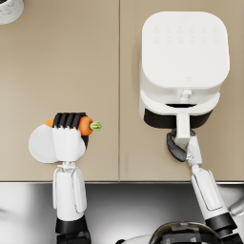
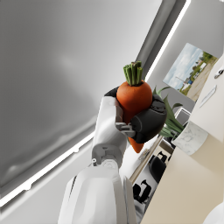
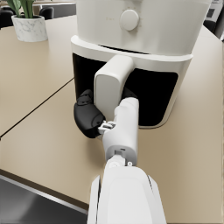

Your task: Pick up the carrot and place it into the air fryer

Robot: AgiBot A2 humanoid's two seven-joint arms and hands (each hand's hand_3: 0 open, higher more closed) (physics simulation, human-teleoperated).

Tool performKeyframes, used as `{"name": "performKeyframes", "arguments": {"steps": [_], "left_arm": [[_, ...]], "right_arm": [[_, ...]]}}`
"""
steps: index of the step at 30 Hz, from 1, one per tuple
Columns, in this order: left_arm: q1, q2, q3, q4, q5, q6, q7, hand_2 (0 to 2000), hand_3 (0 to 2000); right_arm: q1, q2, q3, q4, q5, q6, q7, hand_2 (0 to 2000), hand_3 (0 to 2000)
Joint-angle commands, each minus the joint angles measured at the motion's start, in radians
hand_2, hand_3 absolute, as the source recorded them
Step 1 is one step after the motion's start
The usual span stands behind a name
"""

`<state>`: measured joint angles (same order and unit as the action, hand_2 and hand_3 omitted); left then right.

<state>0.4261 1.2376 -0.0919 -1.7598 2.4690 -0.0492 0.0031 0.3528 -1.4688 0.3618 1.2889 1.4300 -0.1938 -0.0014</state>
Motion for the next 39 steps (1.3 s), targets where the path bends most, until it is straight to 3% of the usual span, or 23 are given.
{"name": "performKeyframes", "arguments": {"steps": [1,7,14,17,18,25,29,34,35,36,39], "left_arm": [[0.029,0.001,0.019,-0.01,0.0,0.0,0.0,2000,2000],[0.077,0.022,0.143,0.0,-0.001,0.0,0.0,2000,2000],[0.125,0.061,0.289,0.031,-0.001,0.0,0.0,2000,2000],[0.153,0.094,0.374,0.056,-0.001,0.001,0.0,2000,2000],[0.172,0.113,0.405,0.093,-0.001,0.001,0.0,2000,2000],[0.249,0.22,0.588,0.165,0.0,0.001,0.0,2000,2000],[0.283,0.28,0.696,0.228,0.0,0.001,0.0,2000,2000],[0.273,0.293,0.832,0.253,0.0,0.001,-0.001,2000,2000],[0.277,0.302,0.829,0.291,0.0,0.002,-0.001,639,1673],[0.272,0.3,0.823,0.306,0.0,0.015,-0.001,0,1347],[0.215,0.256,0.767,0.292,0.001,0.023,-0.004,0,367]], "right_arm": [[0.003,0.011,0.104,0.079,0.0,0.015,-0.001,2000,2000],[-0.145,0.19,0.188,0.391,-0.001,-0.009,-0.01,2000,2000],[-0.201,0.378,0.371,0.63,-0.001,0.132,-0.001,2000,2000],[-0.203,0.475,0.488,0.741,-0.001,0.144,0.004,2000,2000],[-0.214,0.539,0.273,0.502,-0.001,0.142,0.005,2000,2000],[-0.205,0.742,0.405,0.64,-0.004,0.165,0.014,2000,2000],[-0.203,0.777,0.43,0.667,-0.004,0.171,0.011,2000,2000],[-0.2,0.784,0.436,0.671,-0.005,0.172,0.011,2000,2000],[-0.2,0.784,0.436,0.671,-0.005,0.172,0.011,2000,2000],[-0.2,0.784,0.437,0.671,-0.005,0.172,0.011,2000,2000],[-0.199,0.785,0.437,0.671,-0.005,0.173,0.011,2000,2000]]}}
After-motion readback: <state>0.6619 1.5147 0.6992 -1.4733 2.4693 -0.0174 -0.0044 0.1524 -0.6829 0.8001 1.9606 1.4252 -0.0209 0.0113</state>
